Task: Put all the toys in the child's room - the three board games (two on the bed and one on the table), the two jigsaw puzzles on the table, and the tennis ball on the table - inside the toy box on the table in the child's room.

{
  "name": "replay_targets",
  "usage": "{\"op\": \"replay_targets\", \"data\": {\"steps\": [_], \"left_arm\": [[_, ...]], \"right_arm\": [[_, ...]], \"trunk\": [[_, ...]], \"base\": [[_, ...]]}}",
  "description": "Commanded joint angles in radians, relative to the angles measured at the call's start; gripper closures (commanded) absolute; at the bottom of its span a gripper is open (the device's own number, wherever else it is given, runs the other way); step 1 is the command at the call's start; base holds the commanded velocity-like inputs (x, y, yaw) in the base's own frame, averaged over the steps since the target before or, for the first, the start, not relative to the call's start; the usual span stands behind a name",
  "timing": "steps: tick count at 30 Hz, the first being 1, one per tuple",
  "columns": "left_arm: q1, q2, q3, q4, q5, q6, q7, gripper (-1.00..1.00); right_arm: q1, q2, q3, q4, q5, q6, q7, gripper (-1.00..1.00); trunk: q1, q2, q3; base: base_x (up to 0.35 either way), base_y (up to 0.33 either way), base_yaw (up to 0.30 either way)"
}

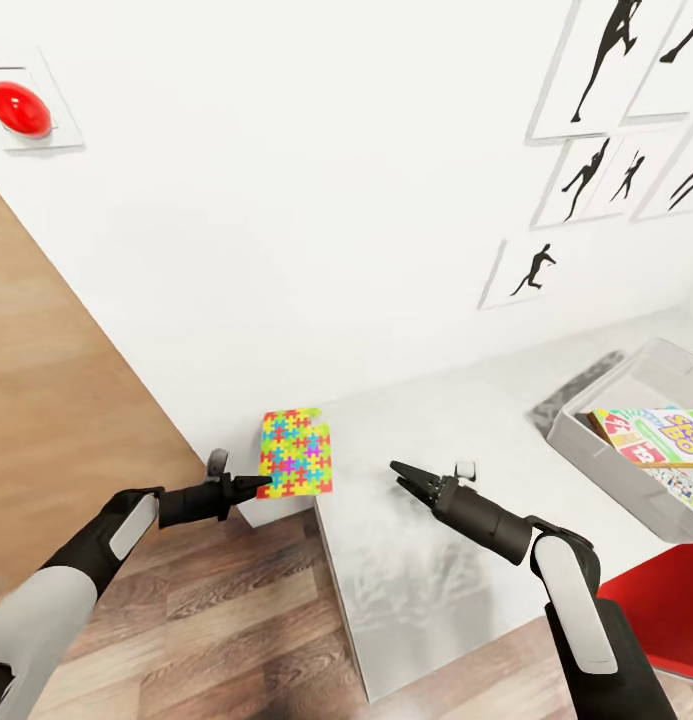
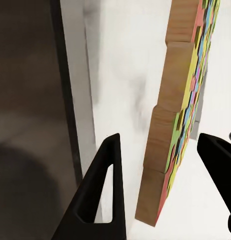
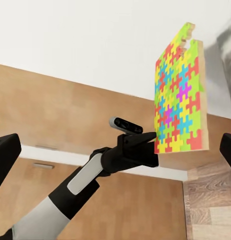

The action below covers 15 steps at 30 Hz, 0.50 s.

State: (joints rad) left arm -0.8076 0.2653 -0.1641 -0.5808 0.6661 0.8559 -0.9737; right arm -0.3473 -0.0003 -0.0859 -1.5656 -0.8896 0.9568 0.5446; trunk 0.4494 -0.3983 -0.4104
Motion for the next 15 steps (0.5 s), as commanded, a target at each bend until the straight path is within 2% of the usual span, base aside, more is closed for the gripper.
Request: {"op": "replay_targets", "data": {"steps": [1, 10, 15], "left_arm": [[-0.001, 0.001, -0.005, 0.000, 0.005, 0.004, -0.001, 1.00], [-0.001, 0.002, -0.003, -0.004, 0.006, 0.013, -0.023, 1.00], [-0.001, 0.012, -0.002, -0.006, 0.006, 0.016, -0.048, 1.00]], "right_arm": [[-0.001, 0.000, -0.002, 0.000, 0.003, 0.005, 0.005, -1.00], [-0.001, -0.001, -0.007, 0.001, 0.003, 0.005, 0.003, -1.00], [-0.001, -0.003, -0.008, 0.001, 0.003, 0.005, 0.002, -1.00]], "trunk": [[0.001, -0.002, 0.000], [0.001, -0.002, 0.014], [0.001, -0.002, 0.022]], "base": [[0.000, 0.000, -0.077], [0.000, 0.000, -0.076], [0.000, 0.000, -0.073]]}}
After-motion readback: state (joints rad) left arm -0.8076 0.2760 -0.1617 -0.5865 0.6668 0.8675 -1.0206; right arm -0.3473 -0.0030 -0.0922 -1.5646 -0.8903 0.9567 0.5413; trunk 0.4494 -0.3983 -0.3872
